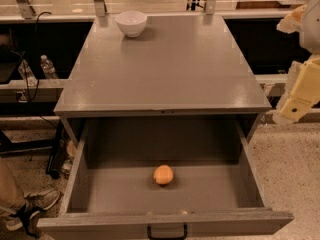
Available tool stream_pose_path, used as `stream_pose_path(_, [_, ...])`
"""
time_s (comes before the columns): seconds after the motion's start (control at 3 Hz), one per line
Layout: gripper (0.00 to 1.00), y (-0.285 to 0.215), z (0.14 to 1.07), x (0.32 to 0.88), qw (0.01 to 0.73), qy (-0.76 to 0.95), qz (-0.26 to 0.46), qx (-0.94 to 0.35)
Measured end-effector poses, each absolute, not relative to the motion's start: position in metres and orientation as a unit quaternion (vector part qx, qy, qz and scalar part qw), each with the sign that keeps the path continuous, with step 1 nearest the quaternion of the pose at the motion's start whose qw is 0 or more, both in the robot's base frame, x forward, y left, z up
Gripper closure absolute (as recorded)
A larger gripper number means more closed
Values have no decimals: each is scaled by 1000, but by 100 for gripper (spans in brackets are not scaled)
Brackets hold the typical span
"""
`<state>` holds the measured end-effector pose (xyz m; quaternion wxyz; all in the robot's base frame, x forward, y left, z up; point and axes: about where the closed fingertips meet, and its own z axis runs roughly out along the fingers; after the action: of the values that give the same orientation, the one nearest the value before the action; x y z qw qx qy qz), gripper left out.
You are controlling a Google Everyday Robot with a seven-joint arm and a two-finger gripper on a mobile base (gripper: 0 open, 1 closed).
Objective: Pick orange from top drawer and place on counter
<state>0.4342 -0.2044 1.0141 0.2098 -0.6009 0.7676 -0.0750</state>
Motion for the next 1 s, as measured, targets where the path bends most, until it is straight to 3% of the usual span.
stream_pose_path(0.67, [0,-188,1005,435,215,761,-51,-610])
stream_pose_path(1.0, [0,-144,969,433,223,747,36,-624])
